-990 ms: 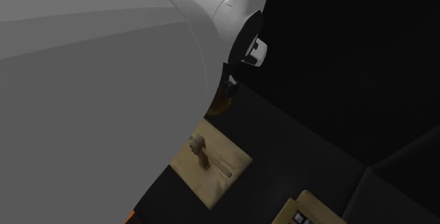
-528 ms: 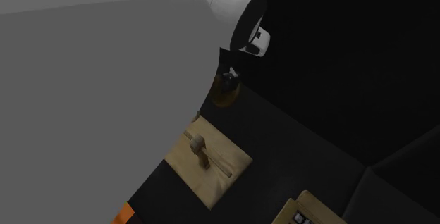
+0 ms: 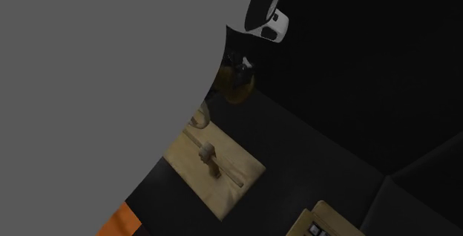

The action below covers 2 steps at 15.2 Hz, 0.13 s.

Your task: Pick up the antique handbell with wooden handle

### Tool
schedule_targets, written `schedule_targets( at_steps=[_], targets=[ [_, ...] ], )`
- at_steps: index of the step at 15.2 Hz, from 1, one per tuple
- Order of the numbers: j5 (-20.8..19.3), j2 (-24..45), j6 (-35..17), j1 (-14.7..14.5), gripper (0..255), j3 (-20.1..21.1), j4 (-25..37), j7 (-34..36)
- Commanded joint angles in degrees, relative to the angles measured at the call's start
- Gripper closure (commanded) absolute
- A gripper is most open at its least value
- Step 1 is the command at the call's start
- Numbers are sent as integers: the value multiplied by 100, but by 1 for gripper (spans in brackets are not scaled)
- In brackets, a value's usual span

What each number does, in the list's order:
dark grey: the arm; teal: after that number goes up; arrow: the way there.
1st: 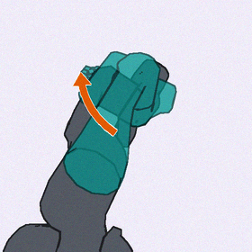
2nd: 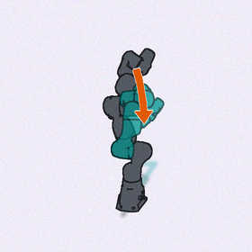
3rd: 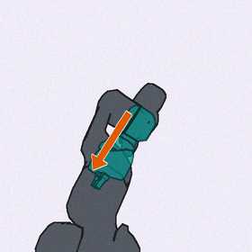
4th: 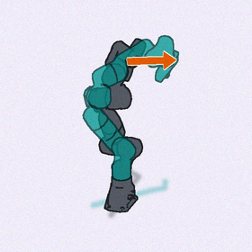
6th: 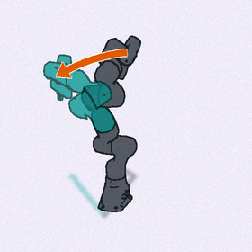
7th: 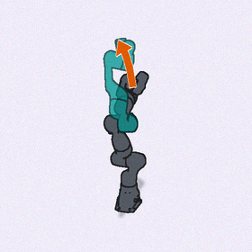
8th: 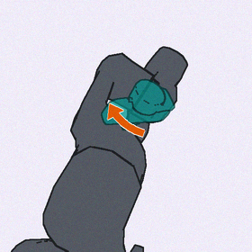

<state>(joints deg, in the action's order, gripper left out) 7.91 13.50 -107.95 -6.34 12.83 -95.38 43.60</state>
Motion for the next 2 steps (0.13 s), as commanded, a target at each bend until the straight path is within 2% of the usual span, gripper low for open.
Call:
schedule_targets(
  at_steps=[1,2],
  targets=[
    [3,-26,83,4,255,0,58,5],
    [3,-25,83,4,255,0,59,5]
  ],
)
